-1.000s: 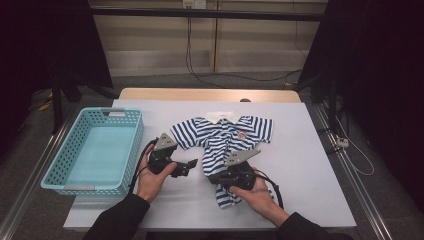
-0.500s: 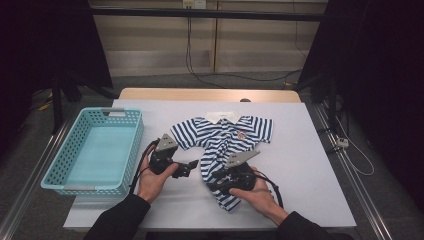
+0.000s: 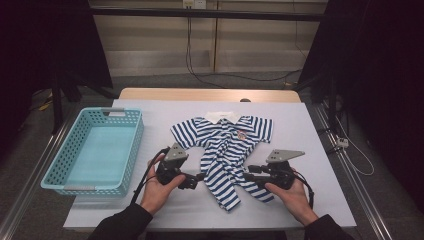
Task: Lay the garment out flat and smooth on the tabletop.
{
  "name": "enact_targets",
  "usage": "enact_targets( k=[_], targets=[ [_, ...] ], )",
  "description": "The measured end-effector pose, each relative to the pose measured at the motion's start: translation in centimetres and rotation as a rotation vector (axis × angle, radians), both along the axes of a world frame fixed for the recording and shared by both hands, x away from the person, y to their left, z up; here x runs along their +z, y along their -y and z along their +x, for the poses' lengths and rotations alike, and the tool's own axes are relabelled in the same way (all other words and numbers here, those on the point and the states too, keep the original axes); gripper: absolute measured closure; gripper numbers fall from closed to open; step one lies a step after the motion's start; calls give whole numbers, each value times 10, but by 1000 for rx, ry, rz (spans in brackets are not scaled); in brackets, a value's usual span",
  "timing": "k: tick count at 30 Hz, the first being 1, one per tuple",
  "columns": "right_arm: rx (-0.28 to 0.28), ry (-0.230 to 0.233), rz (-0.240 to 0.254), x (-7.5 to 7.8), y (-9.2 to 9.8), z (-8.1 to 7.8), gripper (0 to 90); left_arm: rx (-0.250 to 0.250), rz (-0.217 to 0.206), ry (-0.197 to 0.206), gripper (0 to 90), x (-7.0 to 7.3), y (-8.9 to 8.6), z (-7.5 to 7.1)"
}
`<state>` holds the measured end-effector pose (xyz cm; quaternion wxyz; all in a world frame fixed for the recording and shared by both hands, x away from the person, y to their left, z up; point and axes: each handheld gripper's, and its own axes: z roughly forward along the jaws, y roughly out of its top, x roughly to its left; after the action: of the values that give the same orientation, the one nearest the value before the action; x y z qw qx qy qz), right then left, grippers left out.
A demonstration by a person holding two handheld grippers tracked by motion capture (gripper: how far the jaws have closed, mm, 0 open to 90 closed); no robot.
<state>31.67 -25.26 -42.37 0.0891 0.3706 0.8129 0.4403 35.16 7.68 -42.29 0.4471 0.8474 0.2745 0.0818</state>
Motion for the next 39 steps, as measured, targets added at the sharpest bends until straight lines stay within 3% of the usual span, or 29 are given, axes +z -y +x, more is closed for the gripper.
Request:
enact_targets(
  k=[2,4,6,9,11,14,15,16,17,19,20,23,24,25,27,29,32,33,34,35,39],
  targets=[
    [-16,-9,-6,-2,9,-4,664,-39,4,-2,88,1,7,-8],
    [-21,-15,-10,-5,16,-7,705,-68,5,21,79,1,12,-15],
    [-27,-30,-39,-7,19,-10,725,-61,34,36,79,-2,21,-20],
    [-31,-20,-71,-9,19,-13,746,-85,61,21,155,-6,31,-25],
    [-47,-21,-84,-9,19,-12,746,-93,58,21,259,-9,33,-27],
    [-55,-36,-113,-15,18,-9,741,-113,79,-40,422,-13,31,-27],
    [-59,-41,-118,-17,18,-7,738,-115,96,-36,456,-15,32,-27],
    [-63,-48,-121,-18,18,-6,734,-135,74,-53,464,-19,32,-27],
    [-61,-56,-122,-20,18,-4,728,-121,109,-57,484,-19,33,-29],
    [-63,-74,-124,-21,18,-3,703,-136,135,-65,513,-22,37,-31],
    [-64,-75,-128,-22,18,-3,696,-162,115,-78,533,-26,39,-30],
    [-60,-82,-138,-24,16,-1,696,-169,124,-58,599,-27,39,-30],
    [-60,-90,-143,-25,15,0,696,-141,159,-54,636,-26,38,-30],
    [-59,-91,-148,-26,15,0,696,-169,119,-57,659,-28,37,-28],
    [-62,-92,-148,-26,14,1,697,-153,160,-28,694,-27,38,-30],
    [-63,-92,-150,-26,14,1,708,-157,164,-23,704,-27,38,-30],
    [-64,-81,-162,-26,14,1,761,-160,157,-28,808,-27,38,-29],
    [-60,-84,-155,-26,14,2,774,-189,192,-20,841,-25,37,-27],
    [-58,-87,-155,-26,14,2,789,-190,172,-30,884,-26,39,-27],
    [-59,-96,-151,-26,14,2,823,-206,197,-26,900,-25,39,-26],
    [-46,-90,-156,-25,12,2,890,-193,175,-60,900,-24,39,-25]
  ],
)
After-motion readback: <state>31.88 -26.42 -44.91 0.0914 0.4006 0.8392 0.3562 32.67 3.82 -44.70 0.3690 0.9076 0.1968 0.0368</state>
